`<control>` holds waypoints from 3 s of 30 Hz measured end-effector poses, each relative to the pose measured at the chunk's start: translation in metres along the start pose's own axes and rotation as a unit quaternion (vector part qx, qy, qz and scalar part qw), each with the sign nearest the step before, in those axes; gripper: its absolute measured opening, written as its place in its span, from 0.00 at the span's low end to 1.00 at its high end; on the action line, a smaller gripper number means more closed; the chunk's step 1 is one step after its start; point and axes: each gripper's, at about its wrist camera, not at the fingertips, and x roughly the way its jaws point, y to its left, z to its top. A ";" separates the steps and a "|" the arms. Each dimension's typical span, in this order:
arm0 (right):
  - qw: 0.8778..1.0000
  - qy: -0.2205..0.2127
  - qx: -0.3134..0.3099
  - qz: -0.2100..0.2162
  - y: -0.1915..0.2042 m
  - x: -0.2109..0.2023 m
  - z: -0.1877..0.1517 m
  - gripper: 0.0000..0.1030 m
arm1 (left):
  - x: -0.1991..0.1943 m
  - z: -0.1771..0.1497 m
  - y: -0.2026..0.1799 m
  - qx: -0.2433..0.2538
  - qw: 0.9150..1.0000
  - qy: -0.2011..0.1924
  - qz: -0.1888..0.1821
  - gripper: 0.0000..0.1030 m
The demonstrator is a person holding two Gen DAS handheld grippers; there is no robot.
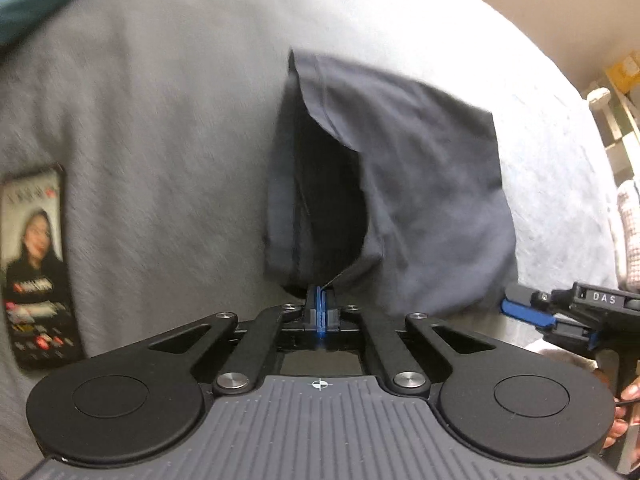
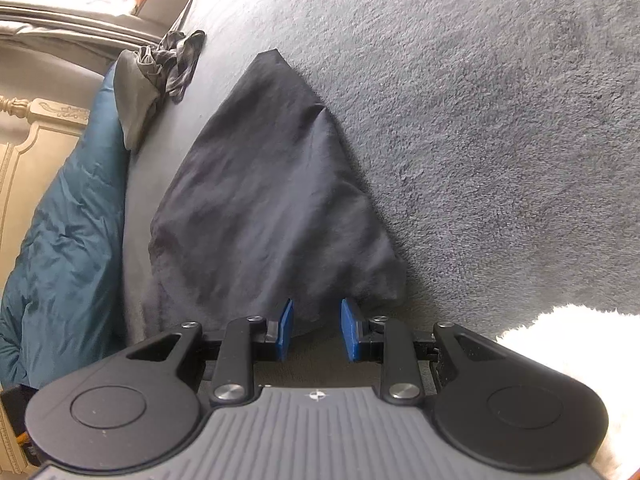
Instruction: Fold clothes
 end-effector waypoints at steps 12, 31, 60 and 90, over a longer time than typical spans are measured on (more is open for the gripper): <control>1.000 0.001 0.003 -0.003 -0.001 0.001 0.001 0.28 | 0.020 -0.005 0.023 -0.006 0.997 0.028 0.078 0.00; 1.000 -0.006 0.007 -0.003 -0.001 -0.002 -0.001 0.28 | 0.034 0.010 -0.012 -0.003 0.998 -0.055 0.010 0.02; 0.998 -0.054 -0.025 -0.020 0.013 -0.018 -0.001 0.29 | 0.035 0.010 -0.055 0.106 0.984 -0.011 0.144 0.46; 0.957 -0.099 -0.203 -0.181 0.045 -0.015 0.018 0.43 | 0.046 0.010 -0.051 0.120 0.980 -0.010 0.162 0.53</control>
